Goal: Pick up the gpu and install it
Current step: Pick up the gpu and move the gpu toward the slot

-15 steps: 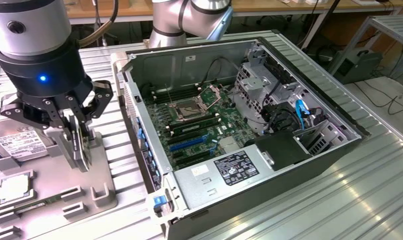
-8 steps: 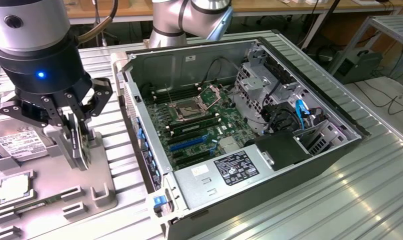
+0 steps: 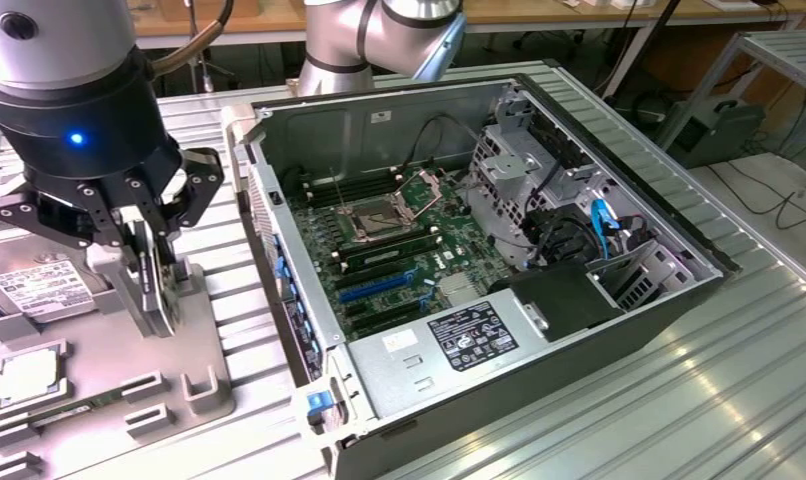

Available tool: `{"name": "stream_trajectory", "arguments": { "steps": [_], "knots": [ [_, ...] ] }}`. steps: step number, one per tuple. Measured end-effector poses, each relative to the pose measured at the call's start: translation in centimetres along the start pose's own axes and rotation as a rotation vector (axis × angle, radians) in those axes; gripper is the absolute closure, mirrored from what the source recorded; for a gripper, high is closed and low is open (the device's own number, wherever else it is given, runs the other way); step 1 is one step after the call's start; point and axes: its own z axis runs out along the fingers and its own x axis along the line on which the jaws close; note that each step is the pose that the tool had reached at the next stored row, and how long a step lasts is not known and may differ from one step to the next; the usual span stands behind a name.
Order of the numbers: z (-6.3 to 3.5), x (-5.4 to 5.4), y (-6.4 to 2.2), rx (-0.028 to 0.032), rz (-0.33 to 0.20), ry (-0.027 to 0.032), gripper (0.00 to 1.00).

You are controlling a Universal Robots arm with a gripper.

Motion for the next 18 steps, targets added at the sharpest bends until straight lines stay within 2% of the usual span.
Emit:
{"name": "stream_trajectory", "arguments": {
  "steps": [18],
  "knots": [
    [-2.14, 0.0, 0.11, -0.0001, 0.0, -0.0001, 0.73]
  ]
}}
